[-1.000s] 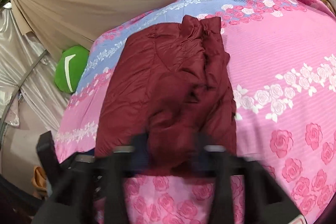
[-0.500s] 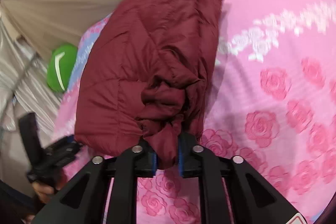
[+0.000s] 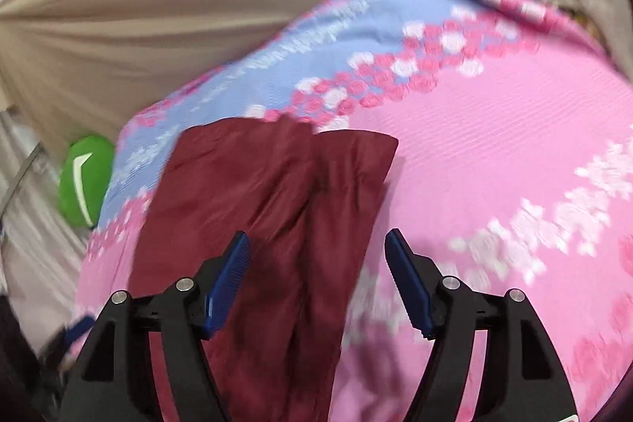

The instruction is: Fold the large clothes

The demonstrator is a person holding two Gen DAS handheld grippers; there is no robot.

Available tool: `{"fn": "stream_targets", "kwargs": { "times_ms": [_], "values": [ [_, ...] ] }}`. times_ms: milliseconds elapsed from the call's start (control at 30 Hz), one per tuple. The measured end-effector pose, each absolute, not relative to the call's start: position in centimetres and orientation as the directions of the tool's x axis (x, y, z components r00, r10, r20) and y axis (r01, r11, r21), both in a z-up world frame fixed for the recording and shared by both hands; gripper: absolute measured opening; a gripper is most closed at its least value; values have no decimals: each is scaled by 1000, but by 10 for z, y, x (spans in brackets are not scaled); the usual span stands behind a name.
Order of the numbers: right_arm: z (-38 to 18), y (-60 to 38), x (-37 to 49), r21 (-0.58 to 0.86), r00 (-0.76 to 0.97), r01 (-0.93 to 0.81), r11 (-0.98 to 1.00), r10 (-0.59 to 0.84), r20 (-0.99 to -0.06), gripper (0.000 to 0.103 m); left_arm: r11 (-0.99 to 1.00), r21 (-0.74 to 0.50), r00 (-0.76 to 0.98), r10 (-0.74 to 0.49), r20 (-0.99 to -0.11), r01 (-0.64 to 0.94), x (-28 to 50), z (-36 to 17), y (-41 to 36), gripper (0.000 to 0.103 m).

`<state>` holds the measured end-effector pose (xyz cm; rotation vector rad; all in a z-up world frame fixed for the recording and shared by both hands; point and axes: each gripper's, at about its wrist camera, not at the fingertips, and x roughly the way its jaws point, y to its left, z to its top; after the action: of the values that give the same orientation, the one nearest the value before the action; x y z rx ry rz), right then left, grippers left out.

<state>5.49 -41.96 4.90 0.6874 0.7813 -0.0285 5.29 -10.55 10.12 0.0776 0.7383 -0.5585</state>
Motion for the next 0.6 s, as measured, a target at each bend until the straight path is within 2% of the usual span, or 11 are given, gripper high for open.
{"fn": "stream_targets", "kwargs": {
  "times_ms": [167, 267, 433, 533, 600],
  "values": [
    [28, -417, 115, 668, 655, 218, 711, 401, -640, 72, 856, -120, 573, -434, -695, 503, 69, 81, -123, 90],
    [37, -395, 135, 644, 622, 157, 749, 432, -654, 72, 867, -114, 567, -412, -713, 486, 77, 70, -128, 91],
    [80, -381, 129, 484, 660, 129, 865, 289, -693, 72, 870, -75, 580, -387, -717, 487, 79, 64, -134, 93],
    [95, -393, 114, 525, 698, 120, 843, 305, -648, 81, 863, -59, 583, -389, -713, 503, 76, 60, -138, 96],
    [95, -396, 116, 532, 677, 124, 838, 320, -662, 83, 860, -44, 590, -385, -710, 509, 74, 57, -141, 97]
  ]
}}
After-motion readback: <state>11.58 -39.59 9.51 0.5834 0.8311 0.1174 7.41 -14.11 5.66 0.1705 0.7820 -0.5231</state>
